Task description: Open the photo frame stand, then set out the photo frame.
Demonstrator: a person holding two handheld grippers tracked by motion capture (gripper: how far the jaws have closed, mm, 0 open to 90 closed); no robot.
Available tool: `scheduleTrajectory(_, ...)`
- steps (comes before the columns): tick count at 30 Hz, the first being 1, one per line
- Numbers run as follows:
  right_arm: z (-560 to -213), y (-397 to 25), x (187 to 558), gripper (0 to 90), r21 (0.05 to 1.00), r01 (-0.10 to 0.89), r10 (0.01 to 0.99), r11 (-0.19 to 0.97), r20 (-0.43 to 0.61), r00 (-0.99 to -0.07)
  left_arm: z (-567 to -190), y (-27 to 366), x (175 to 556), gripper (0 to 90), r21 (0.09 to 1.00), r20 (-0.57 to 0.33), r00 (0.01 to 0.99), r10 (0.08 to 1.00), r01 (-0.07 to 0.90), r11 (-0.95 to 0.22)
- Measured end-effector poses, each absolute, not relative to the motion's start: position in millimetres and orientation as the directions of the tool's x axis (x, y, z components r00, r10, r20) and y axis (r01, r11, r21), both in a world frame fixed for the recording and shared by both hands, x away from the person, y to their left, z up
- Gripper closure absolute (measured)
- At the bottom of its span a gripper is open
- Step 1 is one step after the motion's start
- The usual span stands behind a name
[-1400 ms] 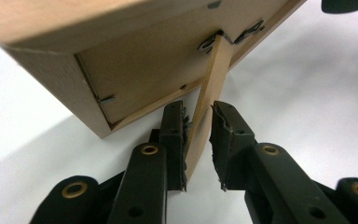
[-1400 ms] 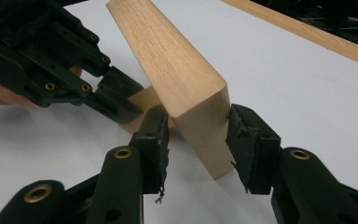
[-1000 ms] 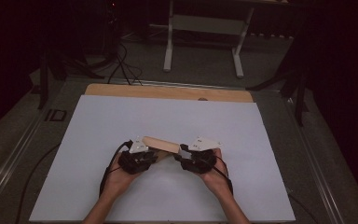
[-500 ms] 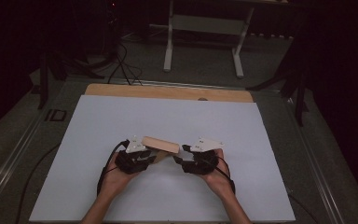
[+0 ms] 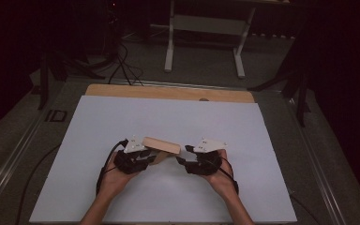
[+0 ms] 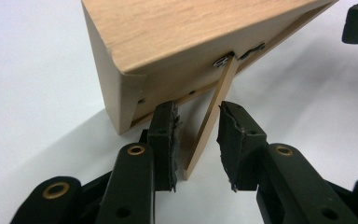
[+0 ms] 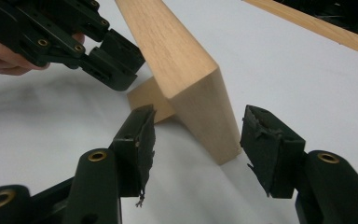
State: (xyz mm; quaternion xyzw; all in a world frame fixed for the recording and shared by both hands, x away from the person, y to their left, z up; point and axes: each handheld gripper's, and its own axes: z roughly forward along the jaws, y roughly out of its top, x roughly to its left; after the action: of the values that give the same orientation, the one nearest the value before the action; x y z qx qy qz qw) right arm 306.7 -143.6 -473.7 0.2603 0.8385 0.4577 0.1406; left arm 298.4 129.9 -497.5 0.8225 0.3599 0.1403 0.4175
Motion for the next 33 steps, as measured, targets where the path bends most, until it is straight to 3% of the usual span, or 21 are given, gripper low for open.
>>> scheduleTrajectory(9,-469,-154,309,44.8,0.837,0.306,0.543,0.454,0.013,-0.839,-495,133,297,67.0,0.793,-0.077,0.696,0.714,0.477,-0.379)
scheduleTrajectory(20,-467,-166,312,52.2,0.846,0.296,0.570,0.443,-0.011,-0.822,-492,136,296,71.0,0.796,-0.102,0.706,0.700,0.480,-0.368)
scheduleTrajectory(25,-468,-167,315,60.9,0.854,0.318,0.616,0.413,-0.005,-0.788,-491,139,296,73.6,0.801,-0.111,0.703,0.703,0.482,-0.356)
scheduleTrajectory(30,-470,-165,320,76.2,0.862,0.341,0.649,0.375,0.019,-0.761,-489,140,295,74.7,0.813,-0.100,0.676,0.730,0.479,-0.331)
scheduleTrajectory(33,-470,-163,323,84.3,0.865,0.349,0.662,0.361,0.026,-0.749,-486,142,294,79.9,0.834,-0.096,0.676,0.730,0.455,-0.313)
